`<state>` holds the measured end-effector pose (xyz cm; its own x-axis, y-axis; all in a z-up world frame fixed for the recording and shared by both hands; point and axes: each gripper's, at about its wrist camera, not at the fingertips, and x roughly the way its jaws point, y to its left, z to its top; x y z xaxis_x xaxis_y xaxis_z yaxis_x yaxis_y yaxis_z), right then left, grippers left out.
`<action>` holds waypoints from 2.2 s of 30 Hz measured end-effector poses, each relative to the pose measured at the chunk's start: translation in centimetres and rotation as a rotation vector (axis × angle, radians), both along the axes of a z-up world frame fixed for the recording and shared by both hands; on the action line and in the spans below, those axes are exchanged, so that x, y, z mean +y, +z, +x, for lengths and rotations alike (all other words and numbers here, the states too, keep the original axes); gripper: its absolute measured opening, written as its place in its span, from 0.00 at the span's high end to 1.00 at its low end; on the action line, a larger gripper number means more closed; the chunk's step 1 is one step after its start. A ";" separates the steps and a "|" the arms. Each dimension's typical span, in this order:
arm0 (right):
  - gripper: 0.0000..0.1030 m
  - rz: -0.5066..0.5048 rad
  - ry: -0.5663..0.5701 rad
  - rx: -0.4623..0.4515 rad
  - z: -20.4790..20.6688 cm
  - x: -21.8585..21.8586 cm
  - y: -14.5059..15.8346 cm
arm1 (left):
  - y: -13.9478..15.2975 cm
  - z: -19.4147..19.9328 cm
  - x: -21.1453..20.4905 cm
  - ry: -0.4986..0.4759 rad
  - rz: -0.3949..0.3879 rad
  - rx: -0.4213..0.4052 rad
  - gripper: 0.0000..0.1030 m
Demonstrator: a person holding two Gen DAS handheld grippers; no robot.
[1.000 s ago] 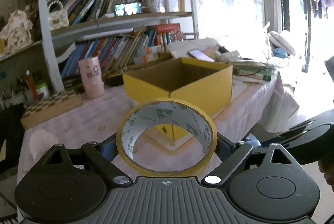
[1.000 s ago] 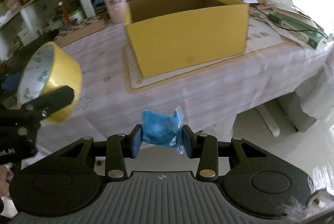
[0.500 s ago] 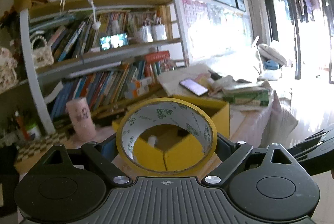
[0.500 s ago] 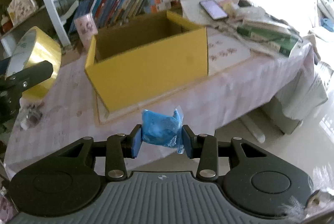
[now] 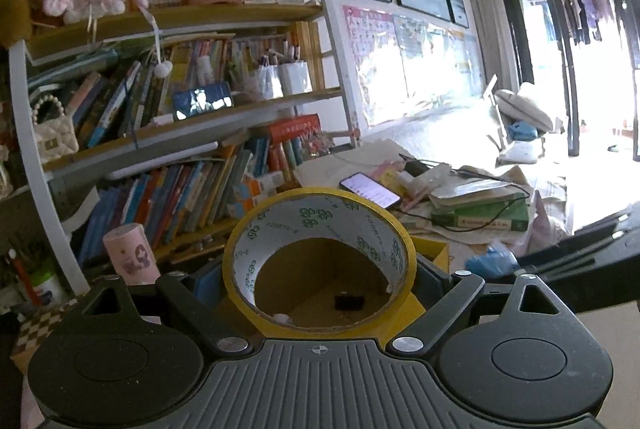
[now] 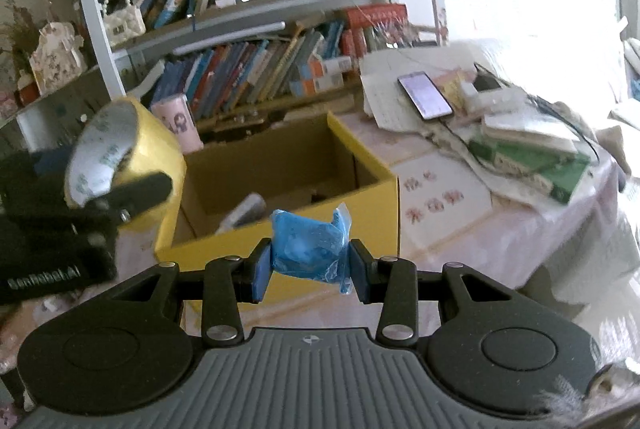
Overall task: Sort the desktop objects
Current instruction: 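Lower into the box and open the right tool while the left tool releases the tape roll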
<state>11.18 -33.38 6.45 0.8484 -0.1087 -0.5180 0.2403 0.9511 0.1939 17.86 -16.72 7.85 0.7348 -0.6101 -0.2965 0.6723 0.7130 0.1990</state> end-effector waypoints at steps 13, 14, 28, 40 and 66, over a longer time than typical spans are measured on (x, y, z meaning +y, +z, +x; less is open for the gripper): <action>0.64 -0.062 0.078 -0.044 5.0 -4.7 1.2 | -1.4 3.2 -4.9 0.060 0.098 0.054 0.10; 0.64 -0.069 0.082 -0.045 5.3 -5.1 1.2 | -1.5 3.4 -5.2 0.061 0.106 0.055 0.10; 0.64 -0.105 0.217 0.007 11.0 -9.4 0.3 | -3.8 5.9 -7.6 0.168 0.200 0.138 0.10; 0.64 -0.134 0.481 0.147 18.6 -7.3 -1.6 | -5.0 8.4 -6.2 0.308 0.173 0.307 0.10; 0.64 -0.303 0.794 0.483 25.0 -3.9 -6.6 | -6.2 11.0 -7.6 0.371 0.206 0.403 0.10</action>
<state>36.20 -37.32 -0.20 0.4363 0.2170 -0.8732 -0.5025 0.8638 -0.0365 28.84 -24.28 1.60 0.6925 -0.2338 -0.6825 0.4366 0.8889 0.1386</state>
